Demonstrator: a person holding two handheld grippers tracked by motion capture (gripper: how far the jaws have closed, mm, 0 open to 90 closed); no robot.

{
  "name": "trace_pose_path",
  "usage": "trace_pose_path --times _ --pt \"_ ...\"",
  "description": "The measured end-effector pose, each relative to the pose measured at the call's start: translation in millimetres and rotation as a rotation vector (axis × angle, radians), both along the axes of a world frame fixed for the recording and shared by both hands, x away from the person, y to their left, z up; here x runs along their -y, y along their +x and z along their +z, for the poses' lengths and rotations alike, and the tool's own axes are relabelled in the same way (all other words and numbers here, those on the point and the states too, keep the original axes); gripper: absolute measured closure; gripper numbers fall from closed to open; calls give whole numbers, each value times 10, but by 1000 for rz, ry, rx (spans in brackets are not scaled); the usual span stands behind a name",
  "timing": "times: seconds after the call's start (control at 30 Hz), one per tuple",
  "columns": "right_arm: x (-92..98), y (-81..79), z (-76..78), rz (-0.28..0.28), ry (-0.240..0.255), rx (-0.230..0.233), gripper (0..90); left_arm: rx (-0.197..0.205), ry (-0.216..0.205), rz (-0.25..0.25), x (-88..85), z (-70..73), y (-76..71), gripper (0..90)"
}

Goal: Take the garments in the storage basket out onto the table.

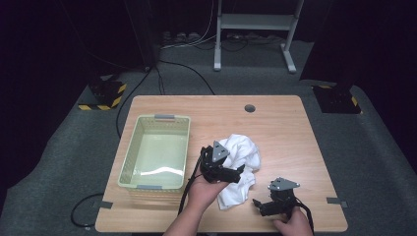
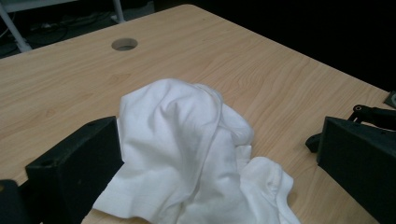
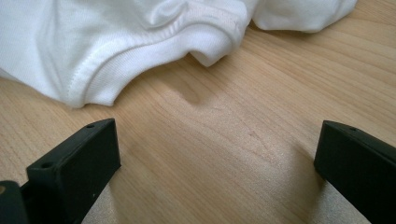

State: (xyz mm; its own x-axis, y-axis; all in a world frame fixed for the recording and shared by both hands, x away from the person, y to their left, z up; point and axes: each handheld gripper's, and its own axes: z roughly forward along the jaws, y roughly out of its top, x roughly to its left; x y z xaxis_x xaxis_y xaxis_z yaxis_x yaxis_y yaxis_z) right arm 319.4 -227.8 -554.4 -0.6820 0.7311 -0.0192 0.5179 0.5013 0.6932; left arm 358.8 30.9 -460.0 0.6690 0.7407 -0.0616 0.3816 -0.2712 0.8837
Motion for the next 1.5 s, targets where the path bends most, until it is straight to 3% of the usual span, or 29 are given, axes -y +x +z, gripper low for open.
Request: trace_pose_path --times 0.3,1.4,1.5 --pt "0 0 1 0 -1 -1 0 23 -20 -15 -80 30 -126 5" --pt "0 0 0 0 0 0 0 47 -15 18 -585 17 -568 7" --pt "0 0 0 0 0 0 0 52 1 22 -619 8 -609 7"
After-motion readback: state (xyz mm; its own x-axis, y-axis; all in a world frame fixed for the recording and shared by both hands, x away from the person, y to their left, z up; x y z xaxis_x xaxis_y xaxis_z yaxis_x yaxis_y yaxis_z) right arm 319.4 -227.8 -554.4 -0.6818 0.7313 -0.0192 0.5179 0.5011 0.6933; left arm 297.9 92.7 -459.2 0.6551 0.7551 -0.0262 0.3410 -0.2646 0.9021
